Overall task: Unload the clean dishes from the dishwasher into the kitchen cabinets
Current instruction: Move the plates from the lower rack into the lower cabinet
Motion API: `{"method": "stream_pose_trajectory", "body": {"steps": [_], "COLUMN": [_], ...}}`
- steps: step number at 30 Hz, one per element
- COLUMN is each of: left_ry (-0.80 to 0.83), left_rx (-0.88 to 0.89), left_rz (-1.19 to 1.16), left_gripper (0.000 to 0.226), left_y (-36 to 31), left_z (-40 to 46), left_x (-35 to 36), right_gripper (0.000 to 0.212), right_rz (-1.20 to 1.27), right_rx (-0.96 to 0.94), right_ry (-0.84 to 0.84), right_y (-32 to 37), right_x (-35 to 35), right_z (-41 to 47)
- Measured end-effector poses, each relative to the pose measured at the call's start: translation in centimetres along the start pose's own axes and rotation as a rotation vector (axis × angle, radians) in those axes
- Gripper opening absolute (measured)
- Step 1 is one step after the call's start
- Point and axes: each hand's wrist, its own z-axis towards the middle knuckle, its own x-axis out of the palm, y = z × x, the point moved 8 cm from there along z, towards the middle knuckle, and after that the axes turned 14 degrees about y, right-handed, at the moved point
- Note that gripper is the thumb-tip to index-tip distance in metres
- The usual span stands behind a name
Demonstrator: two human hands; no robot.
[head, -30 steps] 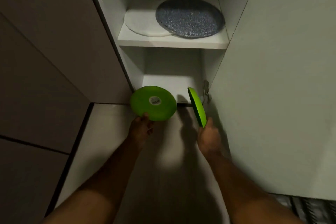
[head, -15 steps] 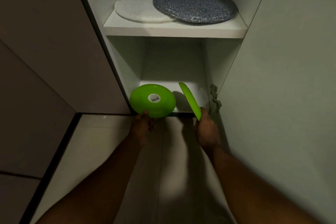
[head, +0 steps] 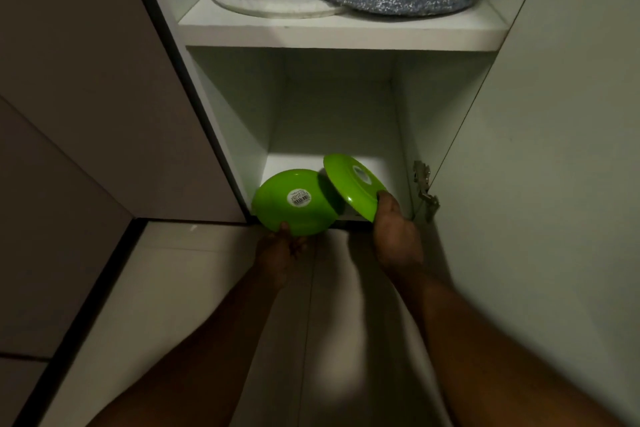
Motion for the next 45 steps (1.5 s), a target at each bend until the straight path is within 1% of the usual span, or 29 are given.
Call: {"method": "stream_pose_trajectory", "body": {"steps": [3, 5, 7, 12, 14, 15, 16, 17, 18, 19, 20, 21, 22, 23, 28, 32, 35, 36, 38, 41, 43, 45], "left_ry": [-0.043, -0.083, -0.08, -0.061, -0.05, -0.081, -0.151, -0.247, -0.332, -0.39, -0.371, -0.287, -0.185, -0.115, 0.007, 0.075, 0.1, 0.105, 0.111, 0.107, 0.104, 0.109], "left_rx": [-0.035, -0.036, -0.025, 0.002, 0.009, 0.034, 0.07, 0.116, 0.203, 0.356, 0.538, 0.71, 0.815, 0.842, 0.543, 0.475, 0.457, 0.424, 0.413, 0.457, 0.5, 0.527], "left_rz": [-0.049, -0.047, -0.069, -0.191, -0.168, -0.078, 0.117, 0.413, 0.73, 1.018, 1.255, 1.452, 1.584, 1.667, 1.903, 2.014, 2.035, 2.034, 2.044, 2.05, 2.041, 2.025], "left_gripper": [0.026, 0.03, 0.036, 0.042, 0.039, 0.04, 0.047, 0.055, 0.059, 0.057, 0.054, 0.052, 0.05, 0.049, 0.06, 0.064, 0.065, 0.067, 0.069, 0.07, 0.071, 0.071], "left_y": [0.8, 1.4, 1.2, 0.3, 0.1, -0.3, -0.9, -1.9, -3.0, -3.9, -4.4, -3.9, -3.3, -2.4, -1.7, -2.2, -2.4, -2.4, -2.4, -2.5, -2.5, -2.4], "left_z": [0.6, 1.2, 1.6, 2.5, 3.1, 3.5, 3.5, 3.2, 2.7, 2.1, 1.3, 1.0, 0.5, 1.0, 3.3, 4.2, 4.4, 4.2, 4.1, 3.5, 2.8, 2.0], "left_x": [0.0, -0.6, -0.7, 0.5, 0.6, 0.0, -0.8, -1.3, -1.4, -0.7, 0.7, 2.3, 3.7, 4.1, 4.4, 4.2, 4.4, 4.5, 4.6, 4.7, 4.8, 4.9], "right_gripper": [0.047, 0.046, 0.046, 0.051, 0.053, 0.054, 0.054, 0.055, 0.055, 0.056, 0.057, 0.057, 0.058, 0.058, 0.059, 0.066, 0.075, 0.079, 0.089, 0.102, 0.104, 0.101], "right_rz": [-0.177, -0.248, -0.284, -0.335, -0.334, -0.338, -0.345, -0.347, -0.344, -0.339, -0.332, -0.326, -0.318, -0.308, -0.279, -0.23, -0.117, -0.065, 0.034, 0.117, 0.113, 0.085], "right_rx": [-0.004, 0.009, 0.017, 0.019, 0.023, 0.02, 0.021, 0.027, 0.028, 0.028, 0.029, 0.031, 0.034, 0.036, 0.045, 0.048, 0.048, 0.048, 0.05, 0.005, -0.016, -0.011], "right_ry": [0.021, 0.035, 0.05, 0.105, 0.121, 0.131, 0.138, 0.145, 0.154, 0.16, 0.167, 0.172, 0.178, 0.185, 0.189, 0.204, 0.195, 0.197, 0.2, 0.151, 0.135, 0.129], "right_y": [0.4, 0.6, 0.7, 0.4, 0.3, 0.4, 0.4, 0.1, 0.0, 0.0, -0.1, -0.3, -0.4, -0.4, -0.5, -0.8, -1.0, -0.9, -0.9, -0.7, -0.5, -0.4], "right_x": [0.0, 0.3, 0.4, 1.4, 1.8, 2.2, 2.5, 2.5, 2.7, 2.9, 2.9, 3.0, 3.1, 3.1, 3.0, 3.3, 3.7, 3.8, 4.0, 3.8, 3.9, 4.1], "right_z": [0.8, 1.2, 1.7, 2.8, 2.7, 2.9, 3.1, 3.1, 3.2, 3.3, 3.4, 3.5, 3.6, 3.7, 4.6, 5.3, 4.9, 4.6, 4.0, 3.6, 3.2, 2.6]}}
